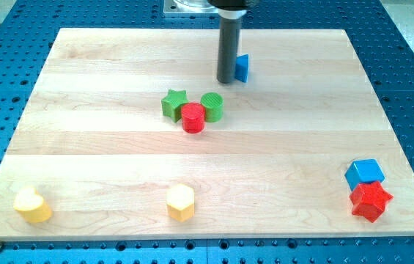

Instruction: Move the triangle diagonally to the hexagon

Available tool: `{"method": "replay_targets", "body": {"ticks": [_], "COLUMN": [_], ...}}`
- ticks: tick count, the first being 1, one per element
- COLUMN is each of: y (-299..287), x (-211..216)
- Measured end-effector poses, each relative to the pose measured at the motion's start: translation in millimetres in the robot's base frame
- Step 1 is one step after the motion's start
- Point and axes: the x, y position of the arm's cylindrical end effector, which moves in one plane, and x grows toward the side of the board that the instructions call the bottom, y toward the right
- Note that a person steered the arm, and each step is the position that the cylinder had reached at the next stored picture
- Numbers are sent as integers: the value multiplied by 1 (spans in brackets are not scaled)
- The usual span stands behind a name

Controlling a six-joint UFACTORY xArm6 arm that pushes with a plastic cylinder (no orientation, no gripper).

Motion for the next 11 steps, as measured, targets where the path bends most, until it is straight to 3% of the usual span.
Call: {"method": "replay_targets", "body": {"ticks": [1,2,3,4,5,6,7,8,9,10,11], "y": [0,68,141,148,130,88,100,99,60,30,95], "x": [-20,-28,13,20,-29,4,70,35,18,53,74]}}
